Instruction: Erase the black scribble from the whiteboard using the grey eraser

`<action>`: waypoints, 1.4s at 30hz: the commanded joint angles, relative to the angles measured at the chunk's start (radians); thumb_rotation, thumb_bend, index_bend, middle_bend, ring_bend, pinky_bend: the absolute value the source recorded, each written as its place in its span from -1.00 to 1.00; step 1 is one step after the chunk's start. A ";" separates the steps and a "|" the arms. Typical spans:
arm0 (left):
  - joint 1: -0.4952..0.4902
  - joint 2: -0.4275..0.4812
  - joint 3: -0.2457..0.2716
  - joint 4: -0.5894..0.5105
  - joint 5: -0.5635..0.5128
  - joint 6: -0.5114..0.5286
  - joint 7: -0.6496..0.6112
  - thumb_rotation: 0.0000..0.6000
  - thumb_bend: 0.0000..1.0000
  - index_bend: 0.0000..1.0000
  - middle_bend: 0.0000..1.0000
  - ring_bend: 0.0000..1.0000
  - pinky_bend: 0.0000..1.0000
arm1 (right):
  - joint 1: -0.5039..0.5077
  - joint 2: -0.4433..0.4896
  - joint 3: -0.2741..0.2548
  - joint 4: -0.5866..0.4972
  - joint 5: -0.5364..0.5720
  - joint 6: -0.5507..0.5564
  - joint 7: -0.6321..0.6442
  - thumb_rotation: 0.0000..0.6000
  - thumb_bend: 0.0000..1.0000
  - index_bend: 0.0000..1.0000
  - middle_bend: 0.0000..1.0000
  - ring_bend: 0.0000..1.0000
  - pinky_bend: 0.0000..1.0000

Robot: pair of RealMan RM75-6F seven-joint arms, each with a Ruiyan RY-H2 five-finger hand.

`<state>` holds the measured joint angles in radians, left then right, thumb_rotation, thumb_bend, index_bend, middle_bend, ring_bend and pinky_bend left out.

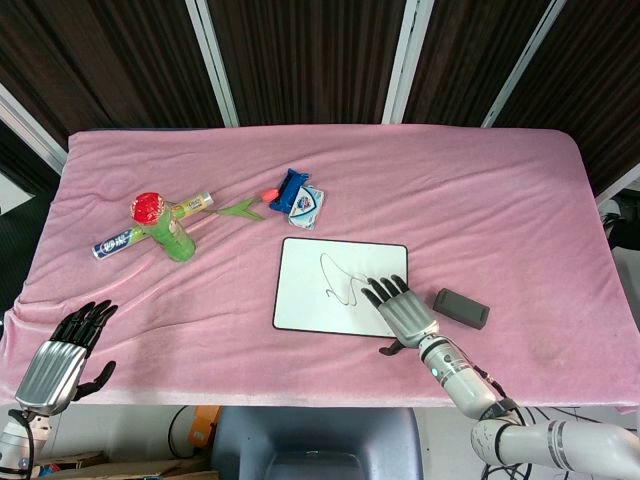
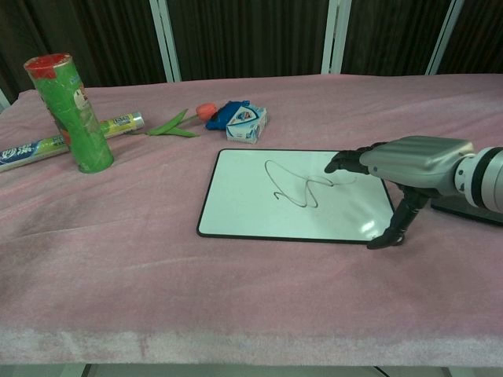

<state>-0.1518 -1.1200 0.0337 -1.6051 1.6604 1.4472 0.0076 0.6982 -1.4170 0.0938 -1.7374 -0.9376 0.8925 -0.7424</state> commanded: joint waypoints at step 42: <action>0.021 0.009 0.041 0.010 0.067 0.050 -0.013 1.00 -0.28 -1.00 -0.95 -0.94 -0.70 | -0.070 0.146 -0.083 0.227 0.090 -0.046 0.274 1.00 -0.46 -0.35 -0.51 -0.71 -0.47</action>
<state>-0.1313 -1.1108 0.0743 -1.5951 1.7272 1.4970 -0.0059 0.6271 -1.2681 0.0118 -1.5144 -0.8508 0.8492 -0.4684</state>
